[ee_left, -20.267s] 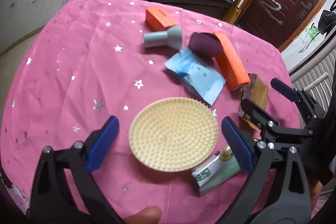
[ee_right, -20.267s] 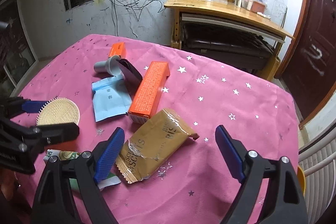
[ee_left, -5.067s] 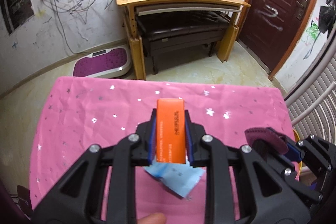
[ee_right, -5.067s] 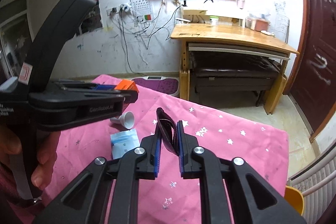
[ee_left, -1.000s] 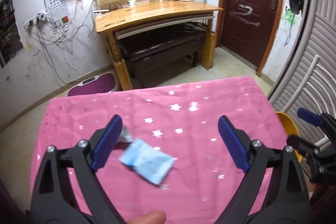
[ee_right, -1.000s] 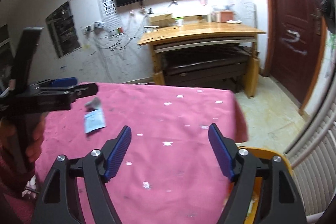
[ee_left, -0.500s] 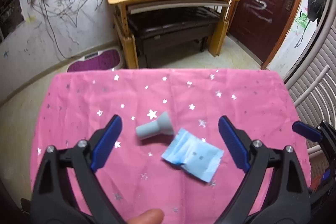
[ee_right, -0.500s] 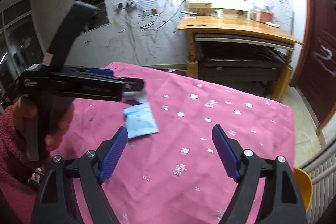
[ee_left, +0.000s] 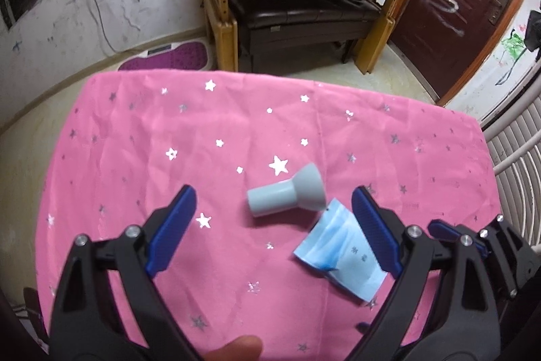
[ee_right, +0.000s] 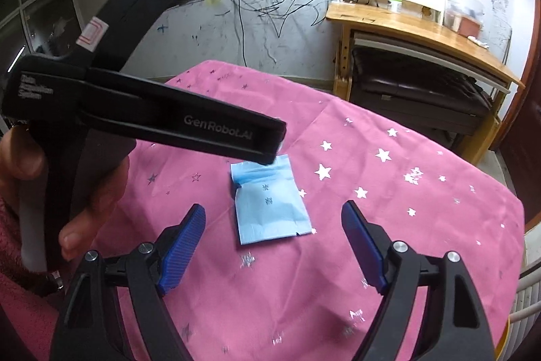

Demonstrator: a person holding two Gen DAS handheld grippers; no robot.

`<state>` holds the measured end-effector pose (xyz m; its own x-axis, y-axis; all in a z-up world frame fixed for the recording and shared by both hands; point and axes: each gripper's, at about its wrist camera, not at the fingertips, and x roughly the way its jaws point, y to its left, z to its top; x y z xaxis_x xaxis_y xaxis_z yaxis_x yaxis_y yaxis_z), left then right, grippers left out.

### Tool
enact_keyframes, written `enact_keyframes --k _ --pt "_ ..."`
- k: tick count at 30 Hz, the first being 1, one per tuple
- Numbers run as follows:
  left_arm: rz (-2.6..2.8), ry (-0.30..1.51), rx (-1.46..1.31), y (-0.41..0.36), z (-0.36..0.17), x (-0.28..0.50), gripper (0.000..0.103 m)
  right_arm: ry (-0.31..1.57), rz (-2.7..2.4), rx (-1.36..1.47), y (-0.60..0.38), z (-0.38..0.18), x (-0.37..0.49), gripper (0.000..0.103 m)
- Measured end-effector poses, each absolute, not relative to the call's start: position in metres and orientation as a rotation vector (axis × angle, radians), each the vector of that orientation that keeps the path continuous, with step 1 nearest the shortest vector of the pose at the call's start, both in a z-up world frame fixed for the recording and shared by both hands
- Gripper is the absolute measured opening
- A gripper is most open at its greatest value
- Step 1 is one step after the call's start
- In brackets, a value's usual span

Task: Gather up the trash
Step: 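Grasp the grey cap with the left gripper while the right grasps the blue packet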

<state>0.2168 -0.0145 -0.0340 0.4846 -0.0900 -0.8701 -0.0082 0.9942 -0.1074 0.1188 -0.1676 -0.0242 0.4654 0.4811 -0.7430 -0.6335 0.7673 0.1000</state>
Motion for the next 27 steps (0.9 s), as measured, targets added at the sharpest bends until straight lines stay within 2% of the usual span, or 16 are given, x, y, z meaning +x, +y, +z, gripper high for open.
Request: enact_keyframes --k 17,19,23,27 --pt "-0.017 1.107 -0.140 -0.013 -0.049 0.237 0.087 0.903 0.703 -0.240 -0.139 -0.048 0.149 0.077" --pt "-0.014 1.115 -0.139 -0.014 -0.051 0.239 0.074 0.905 0.699 -0.240 -0.138 -0.048 0.151 0.077" --pt "0.001 1.100 -0.112 -0.014 -0.051 0.240 0.060 0.912 0.676 -0.236 -0.140 -0.050 0.156 0.075" --pt "0.015 1.086 -0.110 -0.012 -0.050 0.237 0.046 0.905 0.663 -0.255 -0.139 -0.050 0.158 0.058"
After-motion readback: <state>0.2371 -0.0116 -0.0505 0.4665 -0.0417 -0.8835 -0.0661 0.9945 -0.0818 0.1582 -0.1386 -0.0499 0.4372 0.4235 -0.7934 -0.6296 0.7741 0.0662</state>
